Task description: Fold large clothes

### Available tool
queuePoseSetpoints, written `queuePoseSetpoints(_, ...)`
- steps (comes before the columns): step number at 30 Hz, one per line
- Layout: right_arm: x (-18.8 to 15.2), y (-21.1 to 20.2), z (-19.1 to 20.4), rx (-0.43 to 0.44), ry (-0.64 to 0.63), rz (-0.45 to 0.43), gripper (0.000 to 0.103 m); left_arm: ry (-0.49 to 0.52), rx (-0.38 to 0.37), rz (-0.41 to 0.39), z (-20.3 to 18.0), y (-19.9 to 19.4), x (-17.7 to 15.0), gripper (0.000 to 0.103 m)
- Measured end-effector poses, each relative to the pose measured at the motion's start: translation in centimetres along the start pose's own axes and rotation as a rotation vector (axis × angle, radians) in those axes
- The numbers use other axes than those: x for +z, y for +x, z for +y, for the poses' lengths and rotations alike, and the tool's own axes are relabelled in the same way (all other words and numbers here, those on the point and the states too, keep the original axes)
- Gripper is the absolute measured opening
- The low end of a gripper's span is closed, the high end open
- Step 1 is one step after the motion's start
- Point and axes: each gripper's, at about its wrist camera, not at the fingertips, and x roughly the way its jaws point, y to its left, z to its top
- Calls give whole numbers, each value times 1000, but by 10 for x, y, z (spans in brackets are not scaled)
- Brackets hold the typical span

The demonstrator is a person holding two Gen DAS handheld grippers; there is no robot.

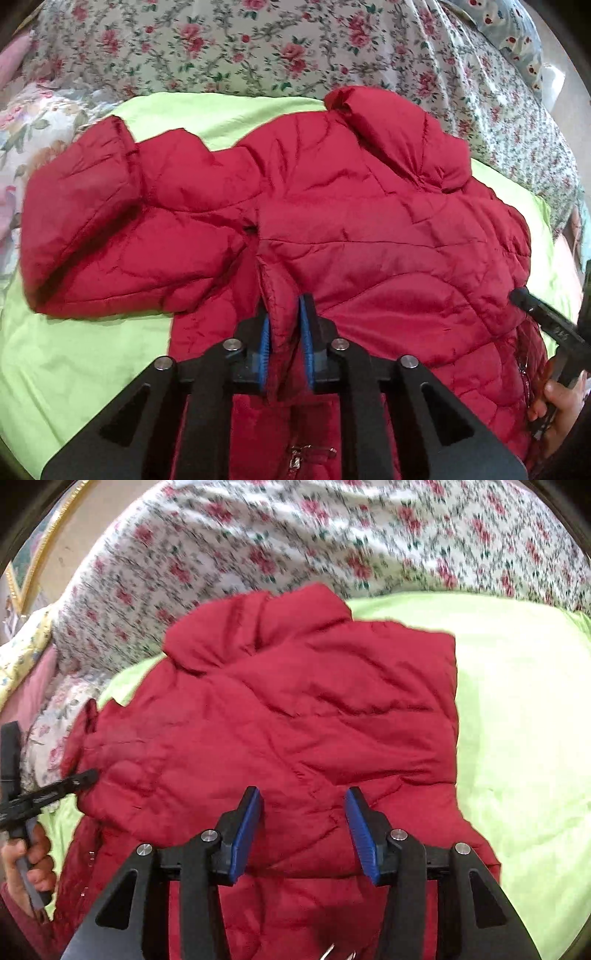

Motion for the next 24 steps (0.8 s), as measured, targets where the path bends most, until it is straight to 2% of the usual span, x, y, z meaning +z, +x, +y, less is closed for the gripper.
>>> queuePoseSetpoints(3, -6, 14, 0, -24, -3, 19, 48, -10, 29, -54, 2, -22, -2, 15)
queuePoseSetpoints(7, -5, 19, 1, -43, -11, 18, 48, 21, -78, -113, -12, -44, 0, 15)
queuePoseSetpoints(9, -4, 21, 2, -55, -19, 21, 48, 56, -103, -93, -25, -36, 0, 15)
queuePoseSetpoints(12, -5, 20, 2, -69, -32, 21, 48, 113, -49, -39, -41, -3, -5, 15)
queuePoseSetpoints(15, -5, 18, 6, -98, -35, 29, 48, 98, -10, 25, -35, 34, -12, 16)
queuePoseSetpoints(18, -2, 3, 21, -142, -69, -3, 50, 77, -35, 5, -27, 40, -16, 16)
queuePoseSetpoints(21, -2, -11, 43, -118, -143, -66, 49, 83, -27, 5, -29, 39, -16, 16)
queuePoseSetpoints(24, 0, 0, 52, -96, -164, -28, 48, 82, -38, -1, -27, 39, -17, 16)
